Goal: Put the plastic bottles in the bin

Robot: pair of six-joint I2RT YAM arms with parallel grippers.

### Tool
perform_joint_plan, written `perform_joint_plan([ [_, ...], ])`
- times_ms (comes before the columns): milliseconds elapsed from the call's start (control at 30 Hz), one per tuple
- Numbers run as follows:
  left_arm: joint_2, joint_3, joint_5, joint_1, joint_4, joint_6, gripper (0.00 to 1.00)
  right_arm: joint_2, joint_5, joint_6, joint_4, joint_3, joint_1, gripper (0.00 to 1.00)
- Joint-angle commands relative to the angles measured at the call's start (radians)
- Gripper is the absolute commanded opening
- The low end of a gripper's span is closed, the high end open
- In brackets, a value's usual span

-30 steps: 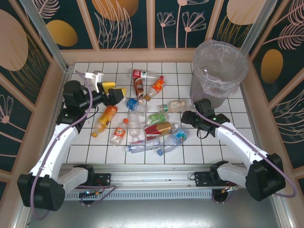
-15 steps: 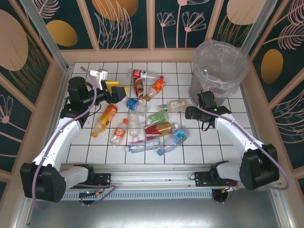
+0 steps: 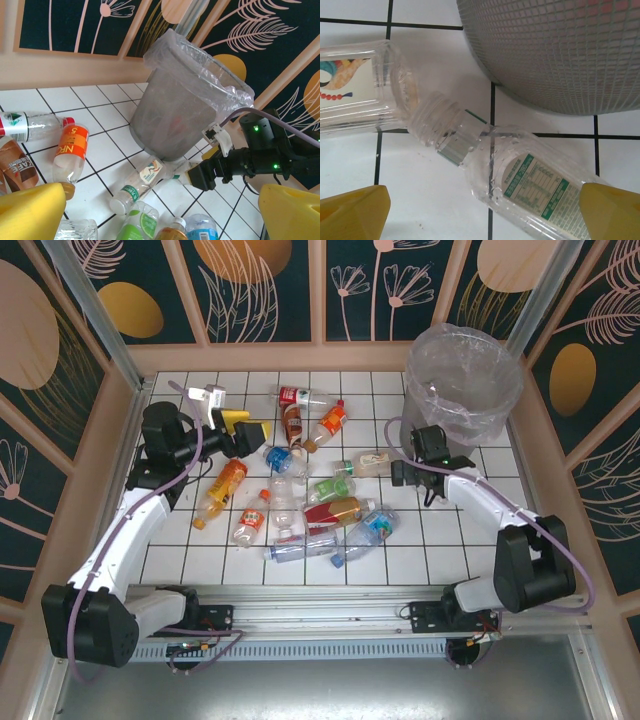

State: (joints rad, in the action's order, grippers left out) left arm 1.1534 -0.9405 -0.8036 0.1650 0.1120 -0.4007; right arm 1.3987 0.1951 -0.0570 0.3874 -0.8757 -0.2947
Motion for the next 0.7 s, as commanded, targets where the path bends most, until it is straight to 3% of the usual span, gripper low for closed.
perform_joint_plan([
  [0, -0.02, 0.012, 0.002, 0.005, 0.016, 0.011, 0.99, 0.029, 0.026, 0.026, -0.029, -0.028, 0.013, 0.98],
  [433, -0.024, 0.014, 0.027, 0.007, -0.003, 0.025, 0.99, 0.117, -0.005, 0.019, -0.001, -0.046, 0.028, 0.97],
  [667, -0.028, 0.016, 0.032, 0.007, -0.012, 0.029, 0.99, 0.124, -0.029, 0.007, 0.026, -0.048, 0.009, 0.91],
])
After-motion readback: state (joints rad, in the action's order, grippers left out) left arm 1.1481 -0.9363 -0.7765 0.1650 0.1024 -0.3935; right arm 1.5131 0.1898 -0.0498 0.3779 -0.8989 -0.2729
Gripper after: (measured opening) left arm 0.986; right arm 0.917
